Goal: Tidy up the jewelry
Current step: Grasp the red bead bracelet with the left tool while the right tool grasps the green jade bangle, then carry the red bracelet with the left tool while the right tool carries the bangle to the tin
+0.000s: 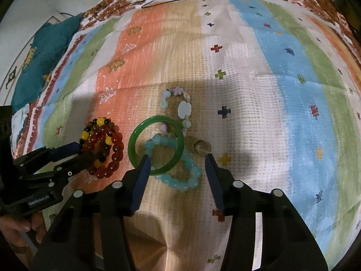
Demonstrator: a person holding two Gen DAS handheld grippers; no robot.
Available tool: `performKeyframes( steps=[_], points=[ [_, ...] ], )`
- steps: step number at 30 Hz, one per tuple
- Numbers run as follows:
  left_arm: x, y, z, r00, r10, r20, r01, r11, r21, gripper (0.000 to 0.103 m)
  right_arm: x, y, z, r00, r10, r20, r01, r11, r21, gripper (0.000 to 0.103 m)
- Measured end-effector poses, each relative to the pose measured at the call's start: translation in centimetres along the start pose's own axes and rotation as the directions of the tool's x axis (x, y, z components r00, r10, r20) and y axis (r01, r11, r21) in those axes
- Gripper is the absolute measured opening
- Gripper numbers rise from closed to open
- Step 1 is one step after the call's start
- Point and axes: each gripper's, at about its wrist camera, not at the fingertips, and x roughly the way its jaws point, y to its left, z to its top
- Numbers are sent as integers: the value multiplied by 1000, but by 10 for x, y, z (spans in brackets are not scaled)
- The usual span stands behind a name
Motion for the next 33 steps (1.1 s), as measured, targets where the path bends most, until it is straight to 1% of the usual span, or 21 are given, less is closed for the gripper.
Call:
performKeyframes(
  steps=[3, 8, 10, 11, 12, 14, 16, 17, 20, 23, 28, 33],
  points=[
    [3, -1, 0, 1000, 5, -8, -5, 1000, 12, 49, 7, 0, 2, 1000, 21, -21, -20, 1000, 22, 40],
    [10, -2, 1, 1000, 18, -24, -17, 1000, 26, 45, 13, 3, 5, 999, 20, -30, -19, 1000, 16, 38],
    [13, -1, 2, 999, 20, -28, -19, 1000, 24, 44, 15, 4, 6, 999, 18, -32, -17, 1000, 14, 34],
    [14, 0, 3, 999, 20, -29, -19, 1000, 22, 41, 16, 4, 7, 999, 16, -34, -16, 1000, 13, 34],
    [14, 0, 3, 999, 21, -31, -20, 1000, 20, 37, 16, 4, 7, 999, 14, -34, -13, 1000, 12, 32],
    [17, 1, 3, 999, 16, -41, -15, 1000, 17, 30, 18, 4, 8, 999, 8, -35, -7, 1000, 9, 29],
    [16, 2, 3, 999, 18, -39, -18, 1000, 15, 26, 20, 3, 9, 999, -3, -39, 3, 1000, 9, 22],
    [17, 3, 3, 999, 23, -40, -22, 1000, 15, 20, 21, 3, 9, 999, -11, -40, 11, 1000, 7, 19],
    [15, 6, 3, 999, 17, -38, -17, 1000, 6, 15, 22, 2, 10, 999, -10, -41, 11, 1000, 4, 16],
    [14, 5, 3, 999, 18, -36, -18, 1000, 3, 14, 21, 1, 10, 999, -11, -38, 11, 1000, -2, 15],
    [8, 0, 3, 1000, 14, -26, -14, 1000, 17, 13, 17, 0, 9, 999, -15, -32, 15, 1000, -10, 9],
    [-1, -5, 4, 1000, 8, -5, -8, 1000, 26, 13, 10, 2, 7, 999, -40, -24, 39, 999, -33, 9]
  ],
)
